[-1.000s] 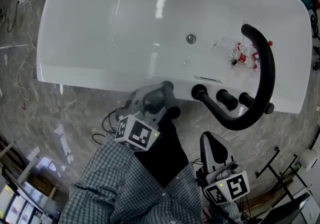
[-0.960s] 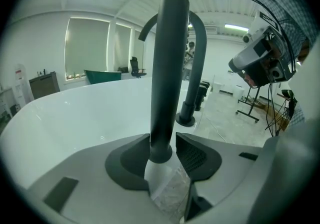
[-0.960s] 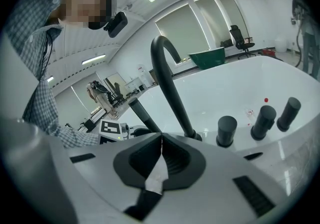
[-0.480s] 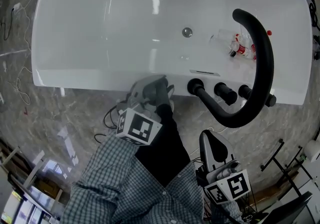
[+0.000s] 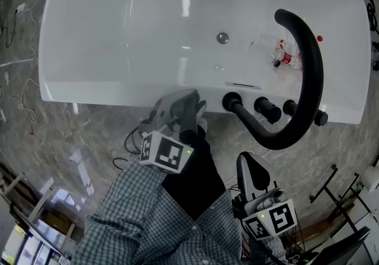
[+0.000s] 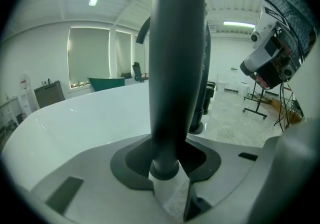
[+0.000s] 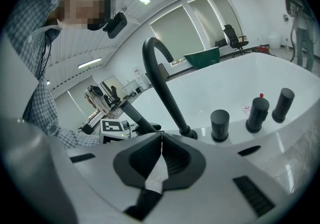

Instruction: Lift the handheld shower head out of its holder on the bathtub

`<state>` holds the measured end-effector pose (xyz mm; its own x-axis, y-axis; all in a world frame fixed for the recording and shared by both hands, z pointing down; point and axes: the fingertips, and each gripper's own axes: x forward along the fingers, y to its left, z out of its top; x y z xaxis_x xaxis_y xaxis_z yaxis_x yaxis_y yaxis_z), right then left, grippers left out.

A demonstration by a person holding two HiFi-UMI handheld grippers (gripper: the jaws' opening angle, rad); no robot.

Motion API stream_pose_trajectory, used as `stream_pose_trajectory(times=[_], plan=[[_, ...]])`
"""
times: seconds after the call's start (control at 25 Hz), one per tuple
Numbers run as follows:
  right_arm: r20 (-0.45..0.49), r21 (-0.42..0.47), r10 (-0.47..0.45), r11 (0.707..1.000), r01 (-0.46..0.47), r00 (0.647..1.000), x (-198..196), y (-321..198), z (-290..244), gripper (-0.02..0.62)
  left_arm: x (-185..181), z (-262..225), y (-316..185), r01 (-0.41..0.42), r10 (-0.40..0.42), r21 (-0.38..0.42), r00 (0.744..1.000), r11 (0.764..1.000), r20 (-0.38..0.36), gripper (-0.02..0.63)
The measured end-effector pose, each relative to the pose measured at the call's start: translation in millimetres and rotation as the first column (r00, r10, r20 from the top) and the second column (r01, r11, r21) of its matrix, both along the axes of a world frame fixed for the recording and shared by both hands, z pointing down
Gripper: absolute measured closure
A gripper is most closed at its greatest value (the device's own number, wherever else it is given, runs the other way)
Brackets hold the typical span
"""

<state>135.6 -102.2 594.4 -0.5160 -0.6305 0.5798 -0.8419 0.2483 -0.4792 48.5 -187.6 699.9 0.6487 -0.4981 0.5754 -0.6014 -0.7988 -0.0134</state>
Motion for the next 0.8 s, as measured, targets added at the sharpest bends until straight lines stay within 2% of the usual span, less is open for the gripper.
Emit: stream_pose_trajectory(times=[0.64, 0.8], plan=[[-0.007, 0.037, 0.037, 0.999, -0.036, 0.999, 2.1, -5.8, -27.3, 0.577, -0.7, -35.7, 3.6, -0.023, 0.023, 0.024, 0.999, 0.999, 0.024, 0.472], [-0.010, 0.055, 0.032, 0.998, -0.032, 0.999, -0.7, -7.9, -41.1, 0.577, -4.9, -48.7, 1.9, 0.006, -0.007, 0.011, 1.000, 1.000, 0.020, 0.472]])
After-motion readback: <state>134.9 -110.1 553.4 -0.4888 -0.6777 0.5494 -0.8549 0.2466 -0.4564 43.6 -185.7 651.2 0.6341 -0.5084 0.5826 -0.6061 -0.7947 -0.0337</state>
